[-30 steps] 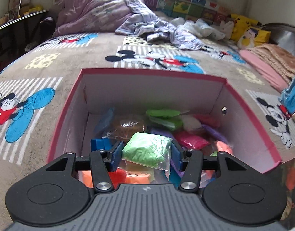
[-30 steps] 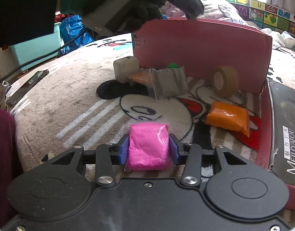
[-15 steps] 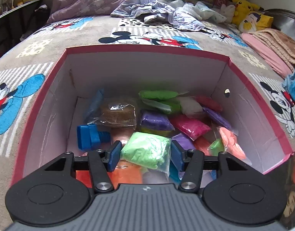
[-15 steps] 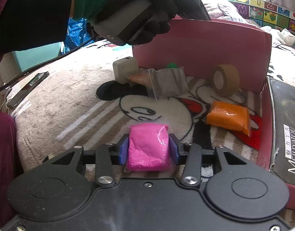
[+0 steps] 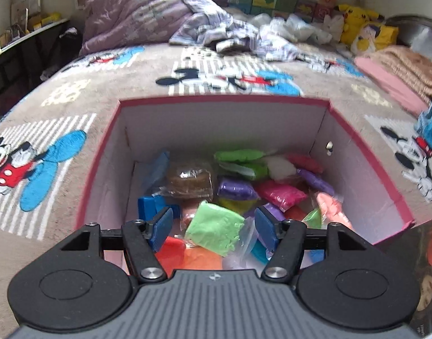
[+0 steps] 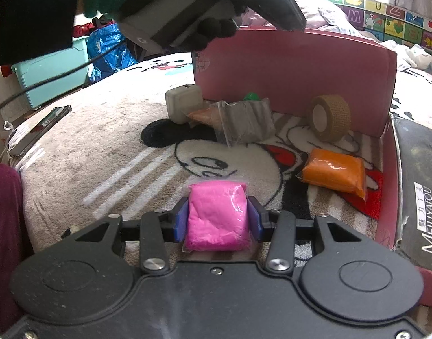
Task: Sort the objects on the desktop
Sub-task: 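Carry the green bag into the red box and open the left tool while the right holds the pink bag, then carry the pink clay bag into the red box and open the right tool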
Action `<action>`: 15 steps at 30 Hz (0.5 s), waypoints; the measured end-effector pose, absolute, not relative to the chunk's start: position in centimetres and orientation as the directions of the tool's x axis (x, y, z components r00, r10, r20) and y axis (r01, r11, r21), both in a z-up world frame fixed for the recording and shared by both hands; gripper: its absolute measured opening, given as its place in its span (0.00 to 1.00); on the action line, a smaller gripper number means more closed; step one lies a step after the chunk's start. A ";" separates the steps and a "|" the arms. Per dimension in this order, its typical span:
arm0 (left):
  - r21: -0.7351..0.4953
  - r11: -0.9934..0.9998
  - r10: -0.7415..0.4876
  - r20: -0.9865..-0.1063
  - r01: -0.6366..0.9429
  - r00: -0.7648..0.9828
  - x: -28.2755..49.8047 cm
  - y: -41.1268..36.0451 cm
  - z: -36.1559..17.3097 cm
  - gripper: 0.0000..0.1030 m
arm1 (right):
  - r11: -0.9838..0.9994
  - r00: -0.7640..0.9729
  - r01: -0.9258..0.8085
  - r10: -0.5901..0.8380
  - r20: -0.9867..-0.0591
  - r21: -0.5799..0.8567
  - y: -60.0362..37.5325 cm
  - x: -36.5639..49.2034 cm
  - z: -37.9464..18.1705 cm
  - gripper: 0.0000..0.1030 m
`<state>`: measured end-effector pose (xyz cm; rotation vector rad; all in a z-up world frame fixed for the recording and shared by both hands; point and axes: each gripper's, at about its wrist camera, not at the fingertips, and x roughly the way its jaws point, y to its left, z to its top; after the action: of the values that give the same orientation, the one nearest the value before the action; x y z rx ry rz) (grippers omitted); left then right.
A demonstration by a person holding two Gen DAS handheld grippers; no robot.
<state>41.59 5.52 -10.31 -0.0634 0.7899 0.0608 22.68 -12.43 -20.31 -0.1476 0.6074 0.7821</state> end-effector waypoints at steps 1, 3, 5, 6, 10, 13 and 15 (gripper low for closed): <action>-0.036 0.996 0.031 -0.702 -0.079 0.711 41.1 5.6 -9.9 0.61 | 0.709 0.552 -0.699 0.618 -0.560 0.095 -12.5 22.6 -20.3 0.42; -0.036 0.996 0.031 -0.684 -0.077 0.729 39.8 5.6 -9.0 0.63 | 0.710 0.558 -0.699 0.616 -0.555 0.086 -12.5 22.5 -20.4 0.42; -0.038 0.997 0.028 -0.662 -0.071 0.749 38.3 5.7 -8.1 0.67 | 0.711 0.563 -0.698 0.614 -0.553 0.079 -12.5 22.4 -20.4 0.41; -0.038 0.997 0.025 -0.652 -0.065 0.758 37.4 5.6 -7.6 0.69 | 0.712 0.565 -0.698 0.614 -0.552 0.077 -12.5 22.4 -20.4 0.41; -0.014 0.999 0.021 -0.624 -0.038 0.781 33.6 5.4 -6.7 0.71 | 0.716 0.572 -0.695 0.609 -0.549 0.070 -12.4 22.3 -20.5 0.41; -0.019 0.999 0.023 -0.612 -0.044 0.791 30.9 5.7 -6.6 0.72 | 0.718 0.574 -0.692 0.607 -0.550 0.069 -12.3 22.2 -20.5 0.41; -0.030 0.998 0.023 -0.605 -0.051 0.796 29.2 6.0 -6.8 0.72 | 0.722 0.563 -0.686 0.606 -0.562 0.091 -12.5 22.4 -20.2 0.41</action>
<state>29.24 5.98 -6.78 -0.0453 0.6487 0.0399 22.36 -12.46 -20.16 -0.1438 0.6048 0.7631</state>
